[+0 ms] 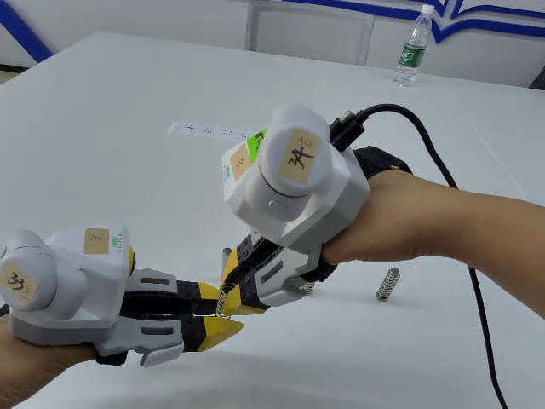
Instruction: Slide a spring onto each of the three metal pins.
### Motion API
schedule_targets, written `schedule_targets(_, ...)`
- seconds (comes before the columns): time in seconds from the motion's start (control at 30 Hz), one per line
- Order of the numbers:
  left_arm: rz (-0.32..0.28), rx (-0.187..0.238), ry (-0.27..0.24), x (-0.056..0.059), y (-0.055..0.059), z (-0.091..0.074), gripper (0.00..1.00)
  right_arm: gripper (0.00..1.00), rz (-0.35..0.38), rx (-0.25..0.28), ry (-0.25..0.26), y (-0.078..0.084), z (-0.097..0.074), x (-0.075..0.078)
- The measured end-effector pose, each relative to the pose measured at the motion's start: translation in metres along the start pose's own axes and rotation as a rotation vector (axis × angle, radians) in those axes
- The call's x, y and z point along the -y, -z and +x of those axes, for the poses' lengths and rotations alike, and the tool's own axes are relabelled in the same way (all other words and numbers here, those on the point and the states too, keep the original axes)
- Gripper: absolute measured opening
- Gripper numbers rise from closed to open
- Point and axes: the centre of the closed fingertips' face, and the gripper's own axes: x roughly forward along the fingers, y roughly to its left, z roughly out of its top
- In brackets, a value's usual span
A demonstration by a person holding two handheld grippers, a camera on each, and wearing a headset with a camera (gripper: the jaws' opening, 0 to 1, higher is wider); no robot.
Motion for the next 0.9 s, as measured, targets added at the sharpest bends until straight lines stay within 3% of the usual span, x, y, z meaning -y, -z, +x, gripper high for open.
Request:
schedule_targets(0.23, -0.008, -0.019, -0.007, 0.0, 0.005, -0.003, 0.21, 0.12, 0.003, -0.003, 0.013, 0.0, -0.003, 0.006)
schedule_targets(0.7, -0.05, -0.037, -0.076, -0.014, 0.017, -0.018, 0.4, 0.12, 0.021, -0.021, 0.041, 0.008, -0.01, 0.021)
schedule_targets(0.9, -0.07, -0.036, -0.095, -0.018, 0.02, -0.021, 0.47, 0.12, 0.035, -0.028, 0.065, 0.012, -0.016, 0.037)
